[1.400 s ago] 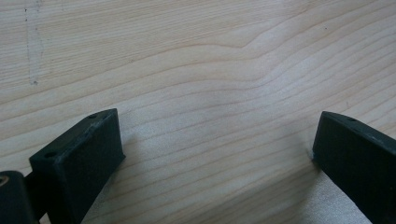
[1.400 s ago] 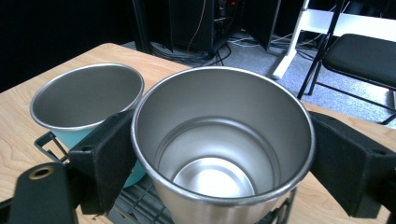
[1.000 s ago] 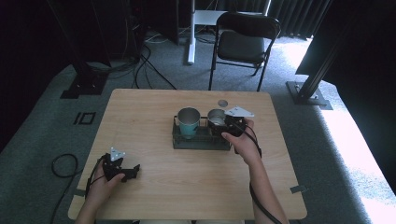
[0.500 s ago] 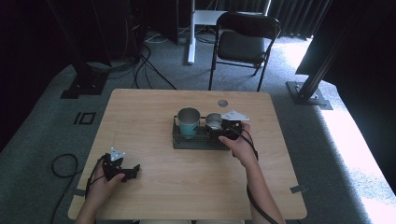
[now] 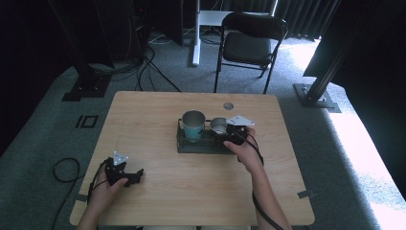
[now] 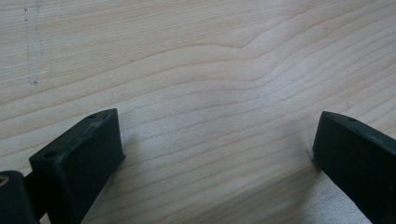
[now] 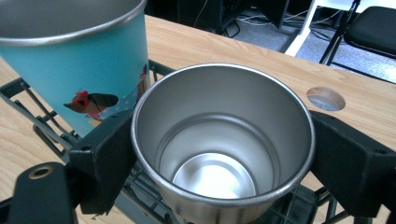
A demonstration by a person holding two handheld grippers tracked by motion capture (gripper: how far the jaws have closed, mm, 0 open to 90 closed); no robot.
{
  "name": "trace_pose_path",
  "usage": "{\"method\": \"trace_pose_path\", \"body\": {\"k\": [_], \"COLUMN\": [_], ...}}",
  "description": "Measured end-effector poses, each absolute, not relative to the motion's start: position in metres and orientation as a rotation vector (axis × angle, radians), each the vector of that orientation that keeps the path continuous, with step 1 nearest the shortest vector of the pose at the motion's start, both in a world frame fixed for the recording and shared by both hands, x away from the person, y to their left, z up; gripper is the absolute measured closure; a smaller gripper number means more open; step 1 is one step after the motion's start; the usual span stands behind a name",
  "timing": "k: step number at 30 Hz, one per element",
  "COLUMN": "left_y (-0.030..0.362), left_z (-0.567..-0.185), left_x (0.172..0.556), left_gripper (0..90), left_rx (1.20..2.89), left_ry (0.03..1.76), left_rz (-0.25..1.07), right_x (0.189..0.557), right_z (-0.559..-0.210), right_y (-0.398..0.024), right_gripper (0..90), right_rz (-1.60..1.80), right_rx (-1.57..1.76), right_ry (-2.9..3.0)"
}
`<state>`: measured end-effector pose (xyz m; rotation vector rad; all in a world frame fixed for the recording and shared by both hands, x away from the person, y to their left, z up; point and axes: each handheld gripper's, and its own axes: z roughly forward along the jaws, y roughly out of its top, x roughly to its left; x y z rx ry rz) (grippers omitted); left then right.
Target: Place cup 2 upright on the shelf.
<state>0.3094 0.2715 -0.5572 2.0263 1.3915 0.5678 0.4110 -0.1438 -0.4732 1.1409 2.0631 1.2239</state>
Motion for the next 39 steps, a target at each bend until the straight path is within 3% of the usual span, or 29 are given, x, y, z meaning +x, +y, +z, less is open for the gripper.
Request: {"method": "trace_pose_path", "body": {"k": [39], "left_y": [0.272], "left_z": [-0.557], "left_x": [0.309], "left_gripper": [2.5], "left_rx": [2.027], "left_ry": [1.391], "left_rz": [0.568], "right_x": [0.378], "right_z": [-0.461], "right_y": [-0.198], "right_gripper": [11.1], "right_rz": [1.266], "right_rx": [1.158], "right_ry": [2.027]}}
